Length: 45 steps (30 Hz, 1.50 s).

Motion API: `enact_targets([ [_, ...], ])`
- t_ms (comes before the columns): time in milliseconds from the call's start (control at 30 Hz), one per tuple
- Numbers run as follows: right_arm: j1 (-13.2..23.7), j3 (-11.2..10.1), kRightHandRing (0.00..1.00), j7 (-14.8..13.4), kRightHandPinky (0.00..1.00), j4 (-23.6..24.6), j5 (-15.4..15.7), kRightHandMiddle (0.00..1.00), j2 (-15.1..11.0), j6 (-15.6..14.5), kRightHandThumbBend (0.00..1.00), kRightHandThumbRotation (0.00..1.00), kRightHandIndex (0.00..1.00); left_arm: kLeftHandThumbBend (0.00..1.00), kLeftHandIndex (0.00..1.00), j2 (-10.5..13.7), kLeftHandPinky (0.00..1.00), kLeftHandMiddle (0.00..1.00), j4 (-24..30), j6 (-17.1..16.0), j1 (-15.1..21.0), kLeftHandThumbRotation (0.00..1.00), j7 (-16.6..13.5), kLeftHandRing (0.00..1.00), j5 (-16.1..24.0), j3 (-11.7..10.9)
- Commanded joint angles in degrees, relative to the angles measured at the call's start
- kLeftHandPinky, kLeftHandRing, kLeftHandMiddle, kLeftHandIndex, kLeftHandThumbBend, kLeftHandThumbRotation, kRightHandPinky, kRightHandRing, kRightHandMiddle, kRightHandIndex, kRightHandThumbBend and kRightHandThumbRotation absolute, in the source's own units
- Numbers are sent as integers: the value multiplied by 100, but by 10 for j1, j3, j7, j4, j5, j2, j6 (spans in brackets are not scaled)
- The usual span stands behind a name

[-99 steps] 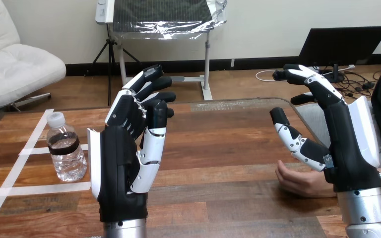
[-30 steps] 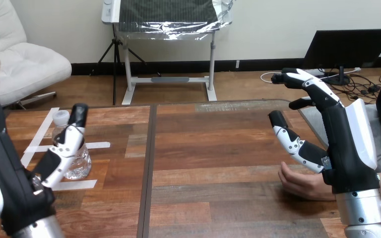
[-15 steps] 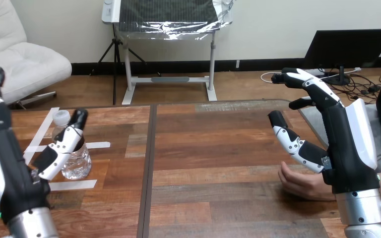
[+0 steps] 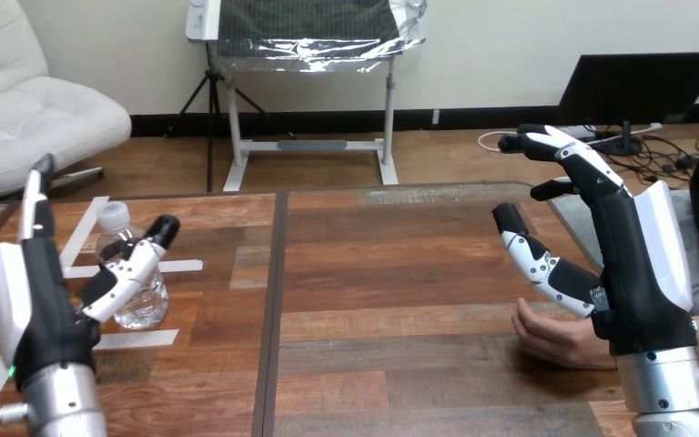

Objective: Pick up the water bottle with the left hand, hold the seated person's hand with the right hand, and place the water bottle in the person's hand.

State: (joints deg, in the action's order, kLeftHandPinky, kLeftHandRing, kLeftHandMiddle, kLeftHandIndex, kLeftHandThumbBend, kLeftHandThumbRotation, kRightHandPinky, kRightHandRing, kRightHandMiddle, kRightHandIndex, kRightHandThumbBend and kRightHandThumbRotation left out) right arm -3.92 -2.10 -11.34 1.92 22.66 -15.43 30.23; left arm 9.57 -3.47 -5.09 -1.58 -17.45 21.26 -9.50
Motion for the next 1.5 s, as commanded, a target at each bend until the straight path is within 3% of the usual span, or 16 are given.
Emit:
enact_targets([
  [0,38,-3,79,-1,61,5,-4,83,-1,7,38,0,73,93,91,35,87,91,-29,17,67,47,21,90,10,14],
  [400,41,-4,79,-3,61,5,9,83,-4,6,38,0,73,98,90,58,82,90,-87,16,108,50,34,88,10,23],
  [867,43,-7,79,-1,61,6,6,83,-3,1,39,0,73,97,90,82,79,90,-158,18,154,50,22,87,20,38],
  [1467,48,-8,79,1,62,4,8,84,-6,-6,40,0,73,94,91,94,80,91,-217,33,197,48,9,88,29,48],
])
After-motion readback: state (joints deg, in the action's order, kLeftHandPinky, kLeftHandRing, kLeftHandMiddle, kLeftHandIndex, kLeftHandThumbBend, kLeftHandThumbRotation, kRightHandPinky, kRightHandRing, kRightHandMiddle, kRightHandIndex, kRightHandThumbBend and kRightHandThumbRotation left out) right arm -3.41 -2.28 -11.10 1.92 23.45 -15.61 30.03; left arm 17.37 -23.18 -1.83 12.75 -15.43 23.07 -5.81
